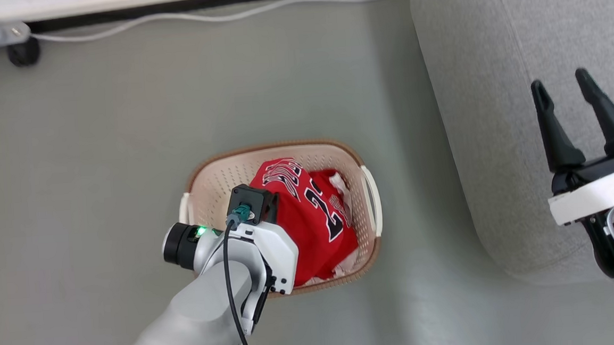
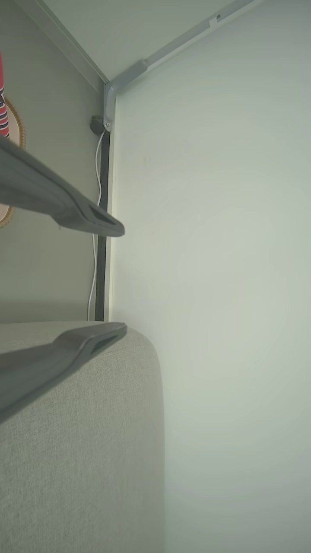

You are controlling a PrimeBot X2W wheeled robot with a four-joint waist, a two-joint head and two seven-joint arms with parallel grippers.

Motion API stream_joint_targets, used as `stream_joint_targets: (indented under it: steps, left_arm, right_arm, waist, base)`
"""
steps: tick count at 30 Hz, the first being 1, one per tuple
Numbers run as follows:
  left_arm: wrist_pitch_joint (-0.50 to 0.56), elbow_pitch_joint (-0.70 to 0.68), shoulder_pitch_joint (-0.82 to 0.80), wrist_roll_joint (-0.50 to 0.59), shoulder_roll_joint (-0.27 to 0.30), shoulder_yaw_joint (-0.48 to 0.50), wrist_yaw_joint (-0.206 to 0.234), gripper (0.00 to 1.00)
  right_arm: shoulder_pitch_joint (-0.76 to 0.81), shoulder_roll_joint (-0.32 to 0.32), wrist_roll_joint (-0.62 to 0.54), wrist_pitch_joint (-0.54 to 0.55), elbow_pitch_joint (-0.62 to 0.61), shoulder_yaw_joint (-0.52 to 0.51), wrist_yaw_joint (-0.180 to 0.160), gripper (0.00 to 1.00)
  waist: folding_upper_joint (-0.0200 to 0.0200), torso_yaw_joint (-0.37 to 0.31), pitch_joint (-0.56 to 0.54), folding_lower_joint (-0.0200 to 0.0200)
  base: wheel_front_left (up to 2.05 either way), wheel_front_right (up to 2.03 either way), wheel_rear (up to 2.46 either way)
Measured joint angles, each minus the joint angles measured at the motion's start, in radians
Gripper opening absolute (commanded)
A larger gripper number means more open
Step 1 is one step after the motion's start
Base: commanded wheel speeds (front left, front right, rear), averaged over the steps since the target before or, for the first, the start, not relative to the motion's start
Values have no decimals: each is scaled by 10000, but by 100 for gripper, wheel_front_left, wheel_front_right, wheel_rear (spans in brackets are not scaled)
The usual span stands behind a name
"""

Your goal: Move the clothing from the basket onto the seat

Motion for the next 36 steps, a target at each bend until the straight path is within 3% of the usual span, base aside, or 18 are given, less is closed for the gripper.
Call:
stream_joint_targets:
  steps: [4, 11, 20, 26, 36]
  left_arm:
    - [-8, -598, 5, 391, -2, 587, -69, 0]
    - [-10, -1829, 272, 2010, -38, 2182, -84, 0]
    - [-15, -3536, 617, 3862, -13, 4021, -612, 0]
    - [-40, -4412, 638, 4429, 82, 4583, -874, 0]
    - [8, -5714, 314, 4899, 322, 4648, -943, 0]
  right_arm:
    - [305, 134, -155, 2, 303, -38, 0, 100]
    - [838, 437, -445, 2, 711, -230, 0, 100]
    - [1416, 819, -648, 2, 1047, -326, 0, 100]
    - [1667, 897, -732, 2, 1185, -408, 0, 100]
    - [1887, 943, -792, 2, 1273, -468, 0, 100]
  waist:
    - [0, 221, -621, 0]
    - [0, 577, -1536, 0]
    - [0, 846, -2370, 0]
    - [0, 887, -2630, 0]
    - [0, 936, -2680, 1]
  base:
    - [0, 0, 0]
    - [0, 0, 0]
    - [0, 0, 0]
    - [0, 0, 0]
    - [0, 0, 0]
